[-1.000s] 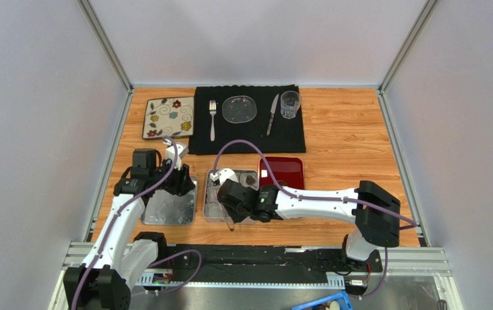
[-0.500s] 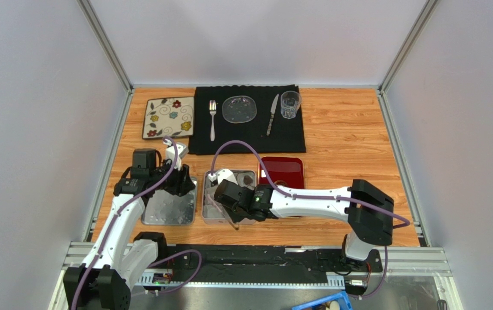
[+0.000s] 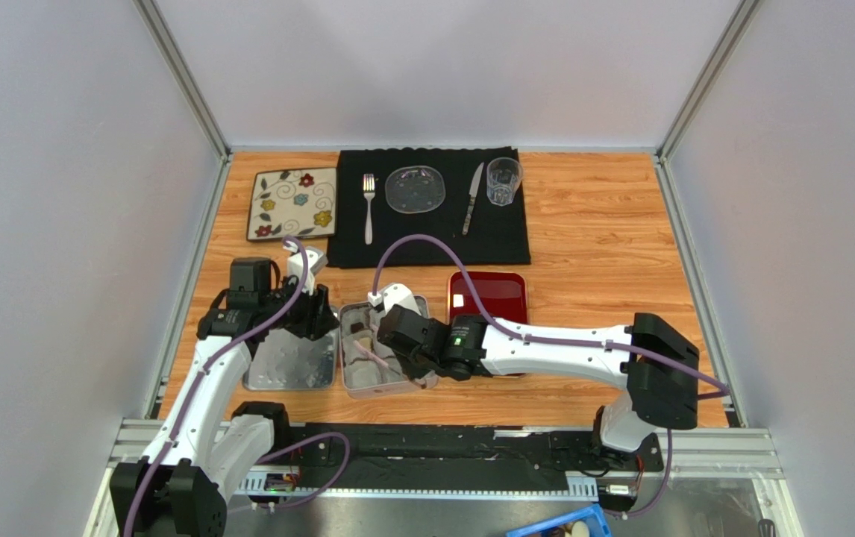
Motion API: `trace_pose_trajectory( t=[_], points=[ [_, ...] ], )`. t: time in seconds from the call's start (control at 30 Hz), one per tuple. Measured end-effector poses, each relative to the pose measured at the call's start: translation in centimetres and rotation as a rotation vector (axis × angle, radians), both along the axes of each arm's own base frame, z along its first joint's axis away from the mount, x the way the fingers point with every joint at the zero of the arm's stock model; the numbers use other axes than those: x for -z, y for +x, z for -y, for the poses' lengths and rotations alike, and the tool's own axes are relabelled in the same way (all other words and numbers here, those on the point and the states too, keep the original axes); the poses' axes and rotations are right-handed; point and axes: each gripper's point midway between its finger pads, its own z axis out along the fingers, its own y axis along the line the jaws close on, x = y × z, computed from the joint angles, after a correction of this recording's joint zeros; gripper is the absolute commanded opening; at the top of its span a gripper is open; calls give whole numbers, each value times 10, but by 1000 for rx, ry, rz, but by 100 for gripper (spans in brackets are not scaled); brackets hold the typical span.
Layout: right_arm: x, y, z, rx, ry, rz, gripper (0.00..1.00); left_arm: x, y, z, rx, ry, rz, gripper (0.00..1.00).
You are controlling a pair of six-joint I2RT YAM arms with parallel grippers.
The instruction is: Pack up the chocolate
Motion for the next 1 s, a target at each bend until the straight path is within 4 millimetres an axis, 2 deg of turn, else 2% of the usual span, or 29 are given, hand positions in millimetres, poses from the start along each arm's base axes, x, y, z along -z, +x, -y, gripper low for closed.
trace_pose_trajectory(
  t=[0.23, 0.33, 0.43, 0.47, 0.6, 0.67, 0.8, 1.0],
  points=[
    [-22, 5, 4, 15, 42, 44, 0, -2, -1, 2, 11, -12, 2, 55],
    [-39, 7, 6, 7, 73, 71, 0, -15, -1, 11, 55, -50, 26, 56],
    [-55, 9, 11, -5, 99, 93, 0, -45, -7, 28, 180, -124, 96, 59],
    [-59, 10, 13, -14, 104, 97, 0, -61, -13, 36, 248, -161, 131, 59],
    [-71, 13, 20, -67, 115, 104, 0, -114, -43, 59, 533, -254, 301, 59],
    [-78, 15, 23, -99, 134, 97, 0, -127, -59, 65, 645, -287, 360, 59],
    [-94, 19, 29, -158, 183, 88, 0, -128, -88, 71, 766, -348, 382, 60],
    [-121, 9, 27, -298, 246, 52, 0, -121, -105, 74, 827, -379, 384, 60]
  ],
)
